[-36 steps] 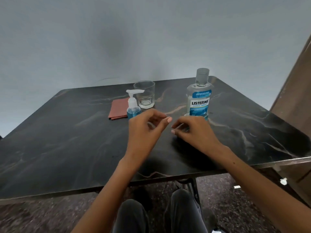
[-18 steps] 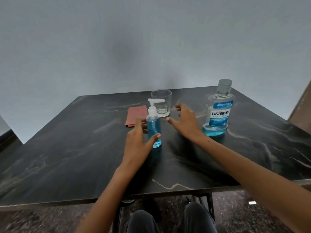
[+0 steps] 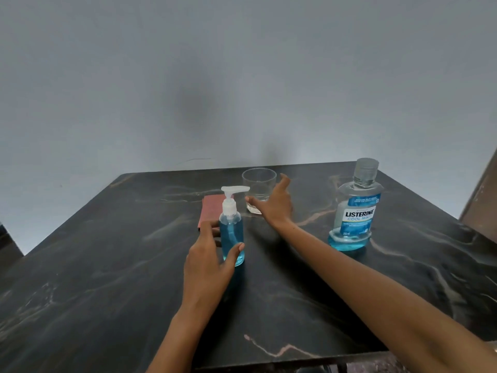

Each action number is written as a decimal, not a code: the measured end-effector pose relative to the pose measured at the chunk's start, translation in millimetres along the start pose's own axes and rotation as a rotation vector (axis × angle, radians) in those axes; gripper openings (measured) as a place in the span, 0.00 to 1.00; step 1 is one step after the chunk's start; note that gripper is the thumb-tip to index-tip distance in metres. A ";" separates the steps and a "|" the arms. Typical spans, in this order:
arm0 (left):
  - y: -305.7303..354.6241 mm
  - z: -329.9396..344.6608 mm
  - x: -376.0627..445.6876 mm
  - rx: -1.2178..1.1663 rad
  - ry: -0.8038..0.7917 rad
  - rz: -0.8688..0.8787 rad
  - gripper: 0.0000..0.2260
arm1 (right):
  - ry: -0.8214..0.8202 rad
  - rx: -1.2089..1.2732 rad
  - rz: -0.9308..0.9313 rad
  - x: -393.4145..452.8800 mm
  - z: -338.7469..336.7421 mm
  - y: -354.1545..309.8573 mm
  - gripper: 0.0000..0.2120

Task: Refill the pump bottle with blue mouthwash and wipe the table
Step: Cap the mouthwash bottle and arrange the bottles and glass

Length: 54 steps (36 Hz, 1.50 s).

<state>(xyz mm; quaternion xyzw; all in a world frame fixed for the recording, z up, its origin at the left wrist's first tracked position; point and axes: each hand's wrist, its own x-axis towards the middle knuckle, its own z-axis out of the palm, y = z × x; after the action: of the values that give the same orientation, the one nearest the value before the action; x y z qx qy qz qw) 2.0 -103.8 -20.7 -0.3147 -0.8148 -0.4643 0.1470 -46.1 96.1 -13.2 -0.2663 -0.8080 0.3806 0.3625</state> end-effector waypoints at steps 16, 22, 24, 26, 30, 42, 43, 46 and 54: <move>-2.2 -0.4 -1.4 -0.019 -0.015 -0.017 0.24 | -0.141 -0.039 -0.154 -33.9 -44.8 4.2 0.43; -3.7 -0.2 -0.8 -0.015 -0.017 -0.011 0.23 | -0.265 -0.004 -0.153 -74.1 -84.1 3.6 0.45; -3.9 -0.4 -0.3 -0.016 -0.022 -0.014 0.23 | -0.304 0.012 -0.140 -84.4 -92.8 4.3 0.46; -3.6 -0.4 0.0 -0.022 -0.028 -0.018 0.23 | -0.331 0.024 -0.132 -91.0 -98.6 4.0 0.46; -1.3 -2.8 0.8 -0.036 -0.033 -0.023 0.22 | -0.336 0.042 -0.114 -97.2 -104.3 -1.0 0.48; 31.7 -5.8 -28.0 -0.103 -0.098 0.007 0.24 | -0.071 0.104 -0.301 -150.0 -129.0 -15.3 0.26; 36.7 -1.9 -31.7 -0.122 -0.097 0.011 0.23 | -0.091 0.105 -0.319 -154.4 -130.6 -17.7 0.24; 51.3 12.4 -41.6 -0.158 -0.079 -0.012 0.19 | -0.114 0.113 -0.355 -162.9 -134.3 -22.5 0.24; 71.6 37.2 -50.1 -0.218 -0.107 -0.038 0.24 | -0.076 0.101 -0.304 -153.2 -157.0 -12.5 0.22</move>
<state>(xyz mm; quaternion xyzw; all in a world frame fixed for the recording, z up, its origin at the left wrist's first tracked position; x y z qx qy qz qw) 88.4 -64.5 -19.3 -0.3375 -0.7720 -0.5354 0.0595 167.0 47.1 8.5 -0.1078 -0.8319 0.3714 0.3979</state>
